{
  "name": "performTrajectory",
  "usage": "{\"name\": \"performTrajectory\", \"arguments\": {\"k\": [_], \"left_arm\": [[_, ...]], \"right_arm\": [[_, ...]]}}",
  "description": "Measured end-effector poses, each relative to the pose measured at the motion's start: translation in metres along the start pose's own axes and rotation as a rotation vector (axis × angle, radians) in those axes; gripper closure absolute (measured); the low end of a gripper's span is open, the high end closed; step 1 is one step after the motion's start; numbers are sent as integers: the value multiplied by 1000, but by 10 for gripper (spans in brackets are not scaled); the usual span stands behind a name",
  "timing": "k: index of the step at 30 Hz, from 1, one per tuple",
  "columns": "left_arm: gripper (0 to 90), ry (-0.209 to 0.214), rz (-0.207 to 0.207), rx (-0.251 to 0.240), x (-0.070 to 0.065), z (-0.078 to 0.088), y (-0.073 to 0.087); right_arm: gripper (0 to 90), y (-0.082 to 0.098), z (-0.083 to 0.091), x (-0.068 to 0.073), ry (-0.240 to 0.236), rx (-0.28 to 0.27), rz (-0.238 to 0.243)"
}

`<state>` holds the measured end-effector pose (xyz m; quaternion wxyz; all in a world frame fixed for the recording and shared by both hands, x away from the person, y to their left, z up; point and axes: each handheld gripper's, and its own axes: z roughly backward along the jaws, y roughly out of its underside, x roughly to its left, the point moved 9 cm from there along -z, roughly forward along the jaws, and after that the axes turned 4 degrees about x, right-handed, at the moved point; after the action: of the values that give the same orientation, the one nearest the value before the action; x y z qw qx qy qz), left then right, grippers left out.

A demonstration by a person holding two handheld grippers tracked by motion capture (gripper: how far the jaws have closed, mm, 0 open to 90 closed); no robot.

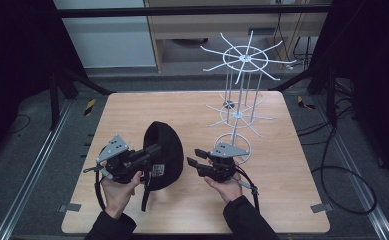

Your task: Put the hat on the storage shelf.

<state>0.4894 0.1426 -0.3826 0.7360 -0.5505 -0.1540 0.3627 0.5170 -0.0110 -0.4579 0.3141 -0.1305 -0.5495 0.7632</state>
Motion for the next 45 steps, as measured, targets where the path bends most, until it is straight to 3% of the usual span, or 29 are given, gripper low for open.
{"name": "performTrajectory", "arguments": {"k": [5, 11, 15, 17, 18, 25, 28, 31, 36, 40, 45], "left_arm": [[838, -15, 1, -6, 2, -1, -1], [839, -4, -4, 2, -3, -5, 0], [839, -4, -12, 7, -6, -8, 1], [840, -8, -16, 13, -5, -9, 3], [840, -7, -15, 14, -5, -10, 3], [825, -22, -3, -4, 3, -9, 2], [734, -87, -35, 4, 8, -9, 4], [591, -114, -37, 25, 11, -9, 8], [391, -186, -85, 74, 11, -4, 21], [344, -235, -100, 121, 10, -1, 42], [334, -242, -96, 179, 11, -8, 63]], "right_arm": [[535, -3, 3, 16, -59, -14, 18], [515, -4, -8, 35, -118, 2, 50], [671, 0, -15, 38, -104, 33, 63], [839, 2, -16, 38, -97, 53, 66], [869, 2, -16, 38, -94, 54, 69], [900, -4, -8, 37, -75, 57, 98], [900, -7, -6, 37, -62, 65, 106], [900, -5, -8, 37, -50, 84, 109], [900, -2, -13, 37, -27, 110, 92], [900, -5, -17, 37, -7, 116, 76], [900, -9, -23, 41, 6, 112, 73]]}}
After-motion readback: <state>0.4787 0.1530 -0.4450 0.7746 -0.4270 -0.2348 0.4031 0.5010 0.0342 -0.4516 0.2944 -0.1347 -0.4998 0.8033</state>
